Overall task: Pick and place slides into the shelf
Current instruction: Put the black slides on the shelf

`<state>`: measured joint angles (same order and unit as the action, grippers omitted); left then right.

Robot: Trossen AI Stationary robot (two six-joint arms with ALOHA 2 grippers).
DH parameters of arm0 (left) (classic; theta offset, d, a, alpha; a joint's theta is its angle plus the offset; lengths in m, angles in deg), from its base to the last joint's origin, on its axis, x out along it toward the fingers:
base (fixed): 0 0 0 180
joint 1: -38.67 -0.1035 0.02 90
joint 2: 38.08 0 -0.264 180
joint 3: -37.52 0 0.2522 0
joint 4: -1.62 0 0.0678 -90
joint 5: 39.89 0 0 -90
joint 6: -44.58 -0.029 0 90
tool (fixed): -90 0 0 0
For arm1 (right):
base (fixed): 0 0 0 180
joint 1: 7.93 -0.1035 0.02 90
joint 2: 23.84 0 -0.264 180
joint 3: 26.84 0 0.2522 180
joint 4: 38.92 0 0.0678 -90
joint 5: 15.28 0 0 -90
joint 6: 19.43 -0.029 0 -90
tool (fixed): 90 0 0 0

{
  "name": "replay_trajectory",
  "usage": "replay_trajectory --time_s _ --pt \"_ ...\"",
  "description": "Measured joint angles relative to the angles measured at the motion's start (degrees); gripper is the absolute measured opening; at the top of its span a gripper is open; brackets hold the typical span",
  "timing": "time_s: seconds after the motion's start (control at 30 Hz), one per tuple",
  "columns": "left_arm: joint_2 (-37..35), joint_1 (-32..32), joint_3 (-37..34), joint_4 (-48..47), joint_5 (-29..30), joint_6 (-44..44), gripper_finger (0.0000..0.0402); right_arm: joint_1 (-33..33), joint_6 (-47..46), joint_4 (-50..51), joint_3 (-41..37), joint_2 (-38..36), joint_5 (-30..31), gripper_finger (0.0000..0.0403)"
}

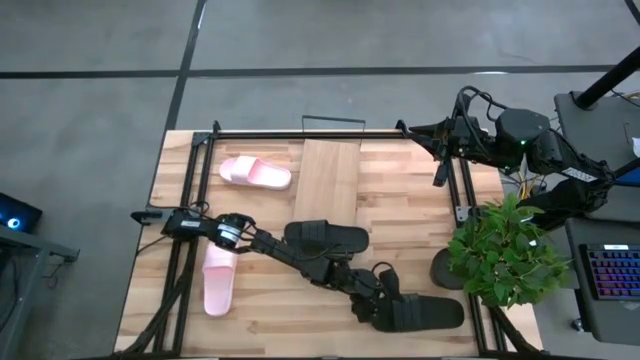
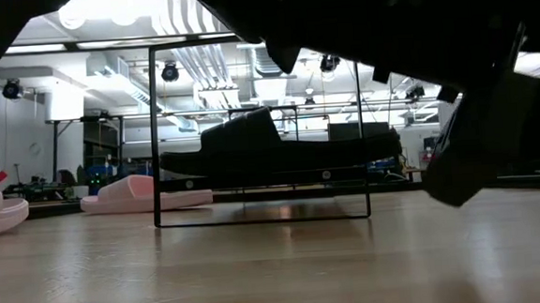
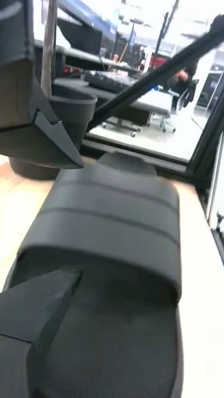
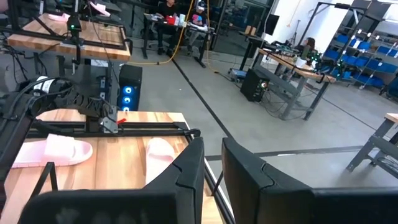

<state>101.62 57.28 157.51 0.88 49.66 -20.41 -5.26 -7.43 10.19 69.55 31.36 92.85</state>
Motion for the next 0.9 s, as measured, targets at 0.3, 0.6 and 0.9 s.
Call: replay_trajectory --time_s 0.3,0.6,0.9 --pt "0.00 -0.35 -0.04 3.41 -3.47 0.08 0.0257 -0.02 0.01 0.00 0.00 0.00 -0.02 0.0047" --pt "0.00 -0.84 -0.52 5.20 -4.99 0.08 0.0252 0.00 0.00 0.00 0.00 0.00 -0.02 0.0047" --pt "7.08 -1.30 3.81 7.84 -5.98 -1.49 0.0181 0.00 0.05 -0.04 -0.02 0.05 -0.04 0.0047"
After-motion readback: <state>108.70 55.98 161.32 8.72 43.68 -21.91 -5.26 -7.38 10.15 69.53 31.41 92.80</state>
